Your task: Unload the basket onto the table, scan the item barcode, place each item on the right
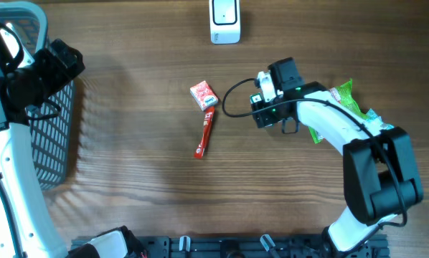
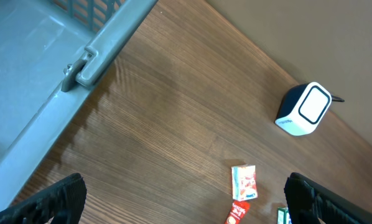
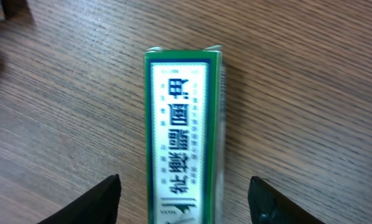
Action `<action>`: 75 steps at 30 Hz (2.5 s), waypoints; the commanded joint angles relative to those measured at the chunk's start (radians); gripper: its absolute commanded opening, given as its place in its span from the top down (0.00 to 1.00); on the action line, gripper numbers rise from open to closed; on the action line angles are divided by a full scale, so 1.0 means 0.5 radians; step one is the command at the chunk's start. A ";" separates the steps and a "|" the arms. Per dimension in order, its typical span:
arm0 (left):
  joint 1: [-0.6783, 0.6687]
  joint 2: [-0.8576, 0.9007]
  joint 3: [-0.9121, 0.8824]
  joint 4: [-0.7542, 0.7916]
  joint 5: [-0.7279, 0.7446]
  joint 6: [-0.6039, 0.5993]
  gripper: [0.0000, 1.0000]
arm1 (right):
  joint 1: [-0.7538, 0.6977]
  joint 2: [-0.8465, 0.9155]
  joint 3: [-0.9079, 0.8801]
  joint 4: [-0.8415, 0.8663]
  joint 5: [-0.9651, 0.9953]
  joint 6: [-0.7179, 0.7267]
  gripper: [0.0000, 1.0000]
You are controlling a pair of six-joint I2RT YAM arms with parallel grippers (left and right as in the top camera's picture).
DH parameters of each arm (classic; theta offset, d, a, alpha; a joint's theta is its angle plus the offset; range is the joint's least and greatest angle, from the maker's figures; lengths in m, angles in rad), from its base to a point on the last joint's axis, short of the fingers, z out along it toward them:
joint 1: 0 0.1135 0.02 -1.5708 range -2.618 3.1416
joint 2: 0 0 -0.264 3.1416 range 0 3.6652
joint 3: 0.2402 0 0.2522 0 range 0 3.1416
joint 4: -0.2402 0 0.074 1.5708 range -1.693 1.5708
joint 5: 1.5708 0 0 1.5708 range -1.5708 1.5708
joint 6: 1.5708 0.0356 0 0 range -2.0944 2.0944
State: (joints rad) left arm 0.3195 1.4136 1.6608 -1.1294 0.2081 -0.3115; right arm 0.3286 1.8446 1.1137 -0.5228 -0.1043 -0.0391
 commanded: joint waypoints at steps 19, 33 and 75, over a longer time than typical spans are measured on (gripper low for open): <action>-0.007 -0.002 0.017 0.004 0.024 0.033 0.00 | 0.036 0.192 -0.019 0.050 0.089 -0.004 0.55; -0.007 -0.002 0.017 0.004 0.024 0.033 0.00 | 0.037 -0.101 0.120 -0.214 -0.005 0.029 0.75; -0.007 -0.002 0.017 0.004 0.024 0.033 0.00 | -0.242 1.299 2.536 0.109 -2.288 1.359 0.84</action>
State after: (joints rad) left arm 0.3195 1.4136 1.6608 -1.1290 0.2081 -0.3115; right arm 0.2329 2.4042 2.3634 -0.6628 -1.0286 0.3946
